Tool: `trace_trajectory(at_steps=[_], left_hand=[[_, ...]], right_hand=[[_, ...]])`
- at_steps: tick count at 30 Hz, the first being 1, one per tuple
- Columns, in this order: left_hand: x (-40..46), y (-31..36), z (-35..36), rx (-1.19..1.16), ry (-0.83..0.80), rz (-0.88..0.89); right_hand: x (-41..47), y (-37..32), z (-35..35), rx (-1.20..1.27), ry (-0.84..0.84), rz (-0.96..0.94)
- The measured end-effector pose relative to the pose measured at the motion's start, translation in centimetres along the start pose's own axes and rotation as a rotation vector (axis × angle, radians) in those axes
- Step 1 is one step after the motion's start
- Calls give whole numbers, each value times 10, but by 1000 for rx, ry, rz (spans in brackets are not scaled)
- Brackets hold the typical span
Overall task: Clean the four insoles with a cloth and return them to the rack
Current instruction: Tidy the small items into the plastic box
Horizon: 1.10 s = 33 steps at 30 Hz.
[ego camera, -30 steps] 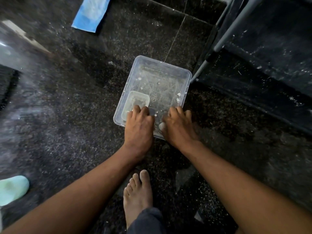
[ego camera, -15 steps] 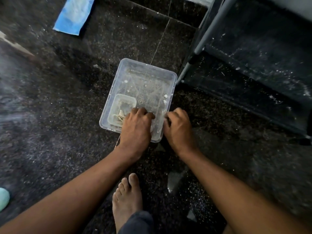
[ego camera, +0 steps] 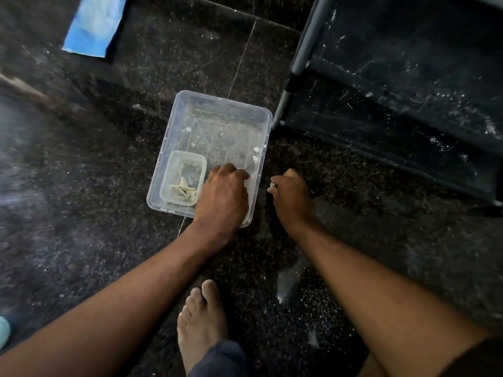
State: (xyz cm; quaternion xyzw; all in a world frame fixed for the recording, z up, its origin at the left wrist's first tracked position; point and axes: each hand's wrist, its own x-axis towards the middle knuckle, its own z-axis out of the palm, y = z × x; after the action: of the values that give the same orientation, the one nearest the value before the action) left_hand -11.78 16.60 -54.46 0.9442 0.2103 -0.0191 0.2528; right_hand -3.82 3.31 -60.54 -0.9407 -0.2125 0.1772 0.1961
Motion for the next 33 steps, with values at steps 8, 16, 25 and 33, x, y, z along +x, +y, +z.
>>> trace_trajectory(at_steps=[8,16,25,33], left_hand=[[-5,-23,-9,6,-12,-65],[-12,-32,-13,14,-80,-31],[-21,-31,-1,158,-181,92],[-23,-39,-1,132,-139,119]], right_hand=[[-5,-28,-23,137,236,49],[-23,-50,-15,146,108,-198],[-22,-79,-39,-265,-213,-272],[-10,-103,-53,-315,-347,-291]])
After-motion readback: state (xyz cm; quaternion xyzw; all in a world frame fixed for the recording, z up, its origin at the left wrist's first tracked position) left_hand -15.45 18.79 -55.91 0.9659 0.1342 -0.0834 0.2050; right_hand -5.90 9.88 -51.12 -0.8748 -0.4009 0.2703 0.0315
